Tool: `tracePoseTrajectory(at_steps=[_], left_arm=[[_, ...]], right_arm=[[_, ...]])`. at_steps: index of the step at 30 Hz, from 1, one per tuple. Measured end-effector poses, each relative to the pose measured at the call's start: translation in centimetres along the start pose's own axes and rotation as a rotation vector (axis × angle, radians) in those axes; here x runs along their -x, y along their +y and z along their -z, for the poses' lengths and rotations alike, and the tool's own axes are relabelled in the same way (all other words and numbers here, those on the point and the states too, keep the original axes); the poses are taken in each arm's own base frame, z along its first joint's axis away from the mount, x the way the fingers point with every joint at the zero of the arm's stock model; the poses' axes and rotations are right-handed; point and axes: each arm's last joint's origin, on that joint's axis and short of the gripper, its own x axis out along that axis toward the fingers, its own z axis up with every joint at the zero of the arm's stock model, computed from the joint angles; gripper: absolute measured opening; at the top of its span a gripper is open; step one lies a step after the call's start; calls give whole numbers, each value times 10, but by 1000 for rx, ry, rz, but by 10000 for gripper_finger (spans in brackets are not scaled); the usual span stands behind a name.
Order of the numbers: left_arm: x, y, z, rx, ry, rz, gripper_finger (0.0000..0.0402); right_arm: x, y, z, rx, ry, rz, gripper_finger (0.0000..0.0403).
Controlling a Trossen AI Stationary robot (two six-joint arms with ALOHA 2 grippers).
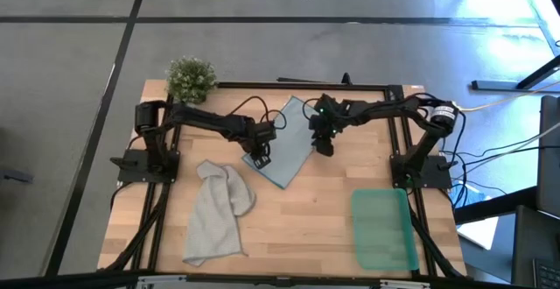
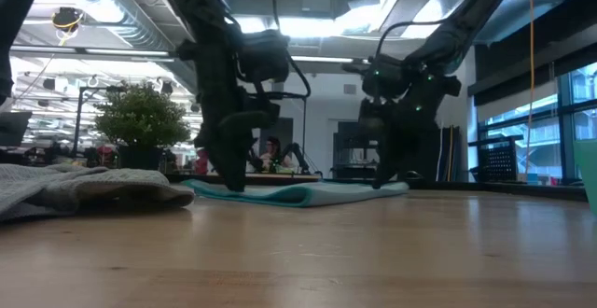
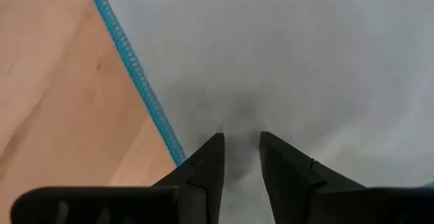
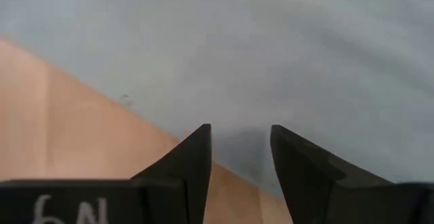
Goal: Roll microfiber towels into tight, uniform cylinder then place into a basket
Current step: Fold the blue towel, then roll the blue towel
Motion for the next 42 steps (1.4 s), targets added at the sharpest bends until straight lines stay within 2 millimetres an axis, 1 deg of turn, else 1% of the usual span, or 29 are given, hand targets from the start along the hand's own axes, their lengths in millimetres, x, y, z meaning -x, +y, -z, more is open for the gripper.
tracePoseTrajectory(at_steps=[6, 13, 17, 21, 25, 27, 29, 31, 33, 35, 38, 40, 42], left_arm=[[-1, -7, 5, -8, 2, 3, 90], [-1, -27, 7, -55, -45, 80, 90], [0, -38, 7, -91, -95, 110, 90], [1, -37, 6, -88, -119, 61, 90], [10, -36, 4, -82, -158, 43, 90], [16, -33, 3, -75, -173, 45, 90], [25, -31, 1, -68, -195, 46, 90], [34, -30, 1, -64, -224, 41, 90], [46, -30, 1, -62, -263, 28, 90], [58, -32, 1, -61, -314, 18, 90], [74, -35, 4, -66, -373, 3, 90], [83, -38, 6, -70, -404, -5, 90], [90, -39, 10, -78, -417, -18, 90]], right_arm=[[-8, -5, 3, -16, 20, 45, 153], [-8, -14, 0, -21, -30, 87, 153], [-7, -19, -2, -24, -50, 164, 153], [-5, -22, -6, -22, -59, 186, 153], [8, -17, -20, 29, -93, 179, 153], [16, -8, -25, 82, -81, 157, 153], [25, 5, -30, 146, -69, 134, 153], [34, 22, -32, 218, -52, 99, 153], [38, 41, -29, 288, -26, 20, 153], [38, 62, -26, 350, 4, -77, 153], [32, 91, -21, 433, 52, -194, 153], [24, 109, -20, 485, 70, -220, 153], [14, 122, -18, 535, 91, -199, 153]])
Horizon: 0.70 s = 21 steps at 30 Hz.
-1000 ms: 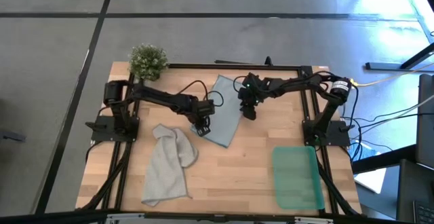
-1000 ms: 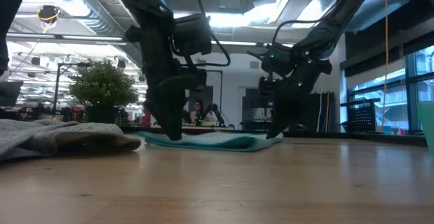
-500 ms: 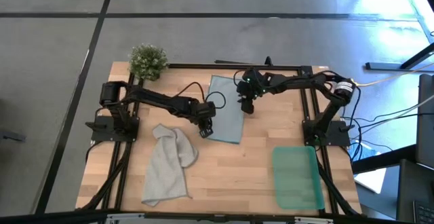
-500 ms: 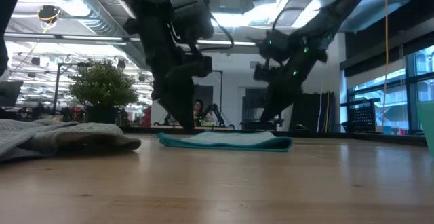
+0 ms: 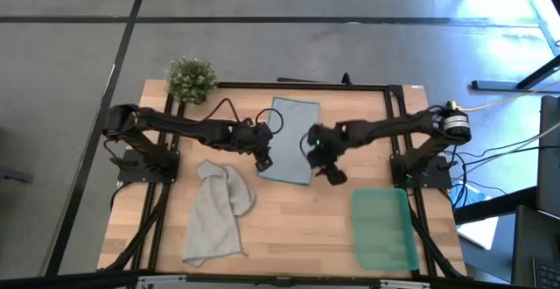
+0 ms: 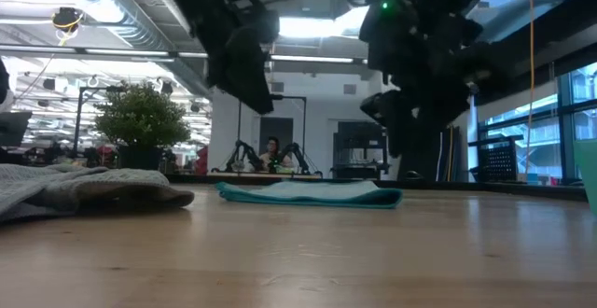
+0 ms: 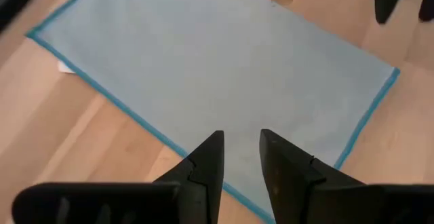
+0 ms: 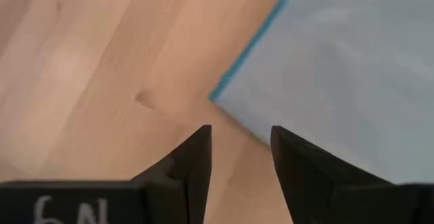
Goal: Roll microfiber towels into tight, uniform cylinder then place into a basket
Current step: Roll the blue towel
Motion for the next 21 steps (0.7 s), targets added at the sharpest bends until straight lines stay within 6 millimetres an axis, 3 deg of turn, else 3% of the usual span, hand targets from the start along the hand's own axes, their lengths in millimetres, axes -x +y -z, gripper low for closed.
tracePoseTrajectory(at_steps=[5, 11, 21], left_arm=[[7, -4, 1, -45, -15, -5, 90], [6, -8, 7, -77, 25, -6, 90], [7, -10, 8, -76, 25, -3, 90]], right_arm=[[-22, 13, -8, 78, 76, 123, 153], [-41, 22, -7, 109, 114, 103, 153], [-58, 18, -9, 119, 90, 112, 153]])
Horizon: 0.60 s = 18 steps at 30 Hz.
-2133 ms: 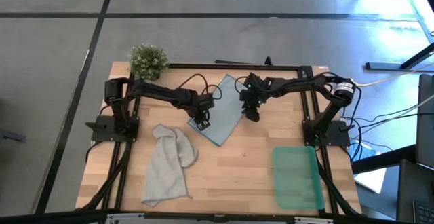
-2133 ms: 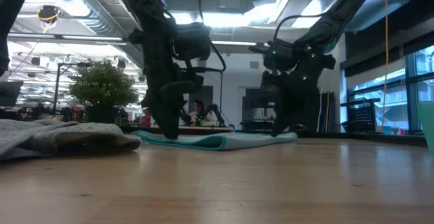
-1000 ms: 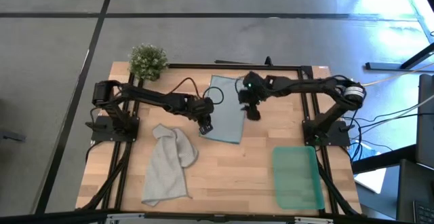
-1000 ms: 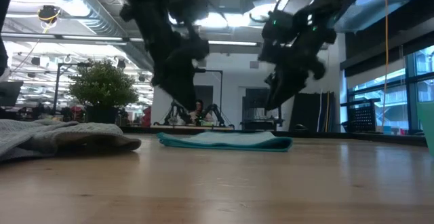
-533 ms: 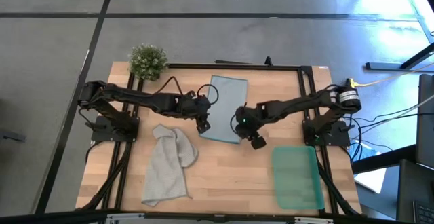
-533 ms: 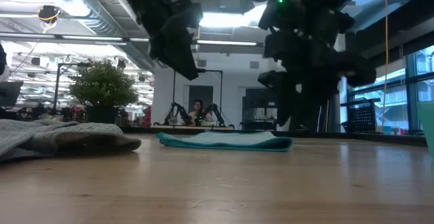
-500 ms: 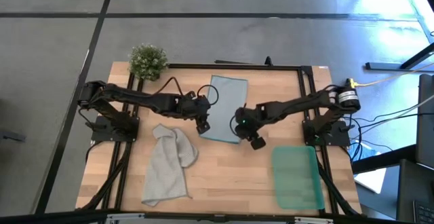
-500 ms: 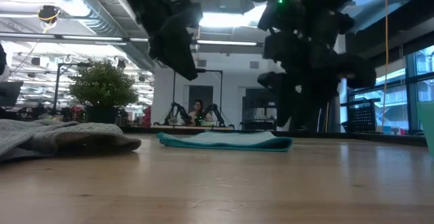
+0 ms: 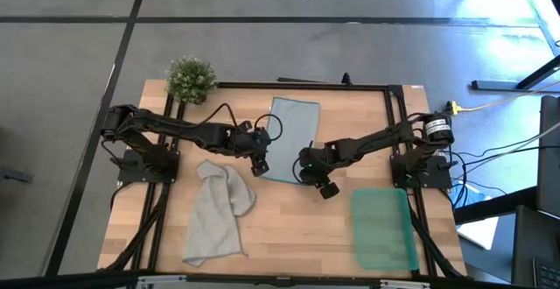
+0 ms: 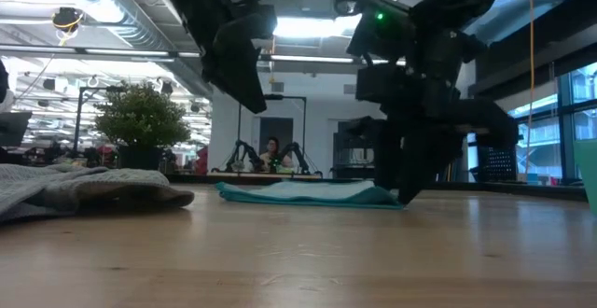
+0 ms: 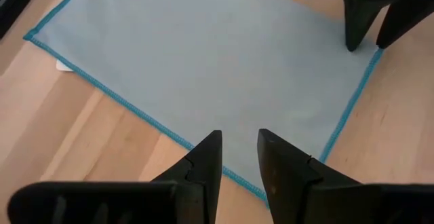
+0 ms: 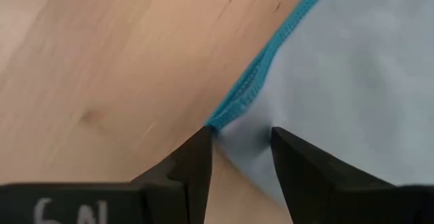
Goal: Roll microfiber towels into tight, uniform cylinder then place into a basket
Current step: Roll the blue towel
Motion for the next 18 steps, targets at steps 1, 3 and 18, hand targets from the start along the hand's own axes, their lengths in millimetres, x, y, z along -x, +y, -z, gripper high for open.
tracePoseTrajectory(at_steps=[1, 3, 18], left_arm=[[0, 0, 0, 4, 1, 0, 90], [0, 0, 0, 7, 2, 0, 90], [0, 0, 0, 13, 5, 4, 90]], right_arm=[[-3, 0, 0, 0, 3, -2, 153], [-7, -1, 1, -1, 7, 1, 150], [-6, -7, -3, -35, 29, 14, 9]])
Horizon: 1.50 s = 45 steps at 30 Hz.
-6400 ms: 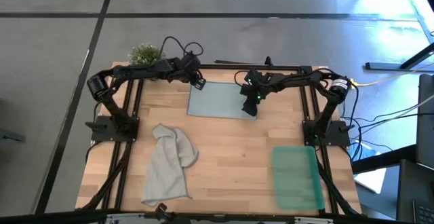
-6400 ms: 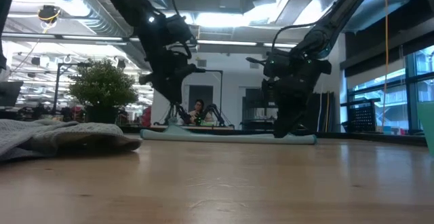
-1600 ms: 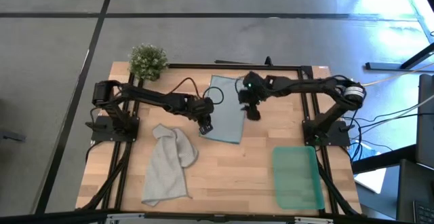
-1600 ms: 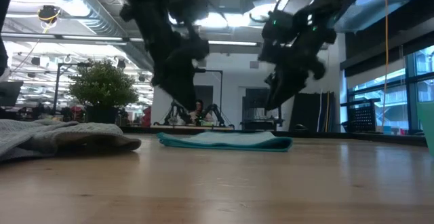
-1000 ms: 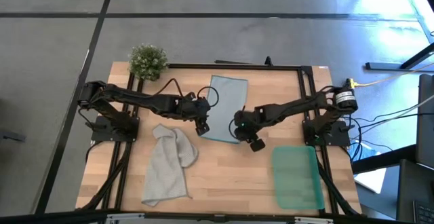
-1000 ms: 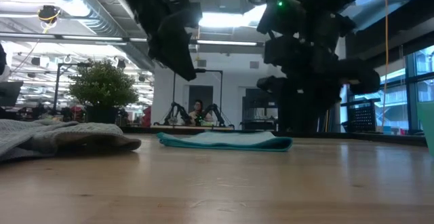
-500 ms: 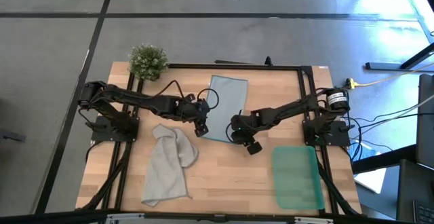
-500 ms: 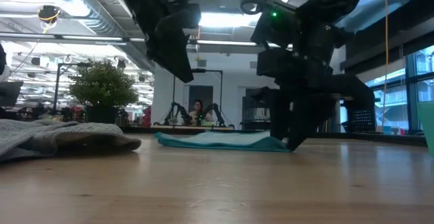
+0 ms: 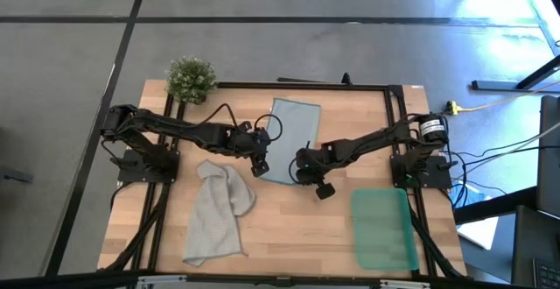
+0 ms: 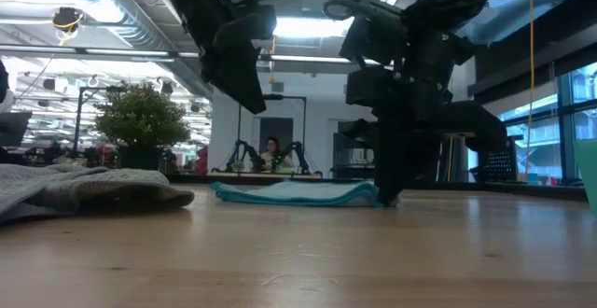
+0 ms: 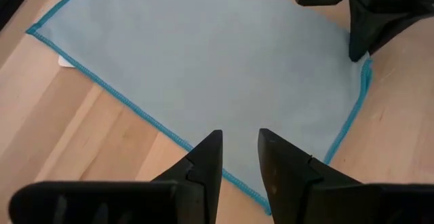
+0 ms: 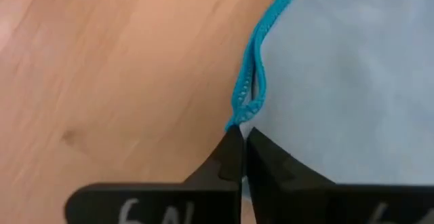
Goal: Roll microfiber towels into tight, uniform cylinder then place into a basket
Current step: Roll the blue towel
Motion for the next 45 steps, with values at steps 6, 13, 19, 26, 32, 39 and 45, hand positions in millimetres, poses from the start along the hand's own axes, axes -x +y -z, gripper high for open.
tracePoseTrajectory(at_steps=[6, 13, 19, 26, 32, 39, 45], left_arm=[[0, 0, 0, 0, 1, 2, 90], [1, 0, 0, 7, 2, 5, 90], [13, 4, 1, 28, 7, 3, 90], [41, 13, 0, 82, -29, 11, 90], [50, 16, -2, 92, -68, 1, 90], [48, 17, -2, 95, -66, -13, 90], [48, 18, -2, 97, -77, -32, 90]], right_arm=[[15, -14, -12, -34, 38, 3, 5], [40, -35, -29, -64, 77, 83, 3], [61, -59, -32, -119, 115, 170, 2], [74, -89, -20, -197, 164, 288, 2], [85, -113, -3, -291, 241, 425, 3], [95, -140, 20, -397, 273, 512, 2], [101, -155, 38, -456, 273, 499, 2]])
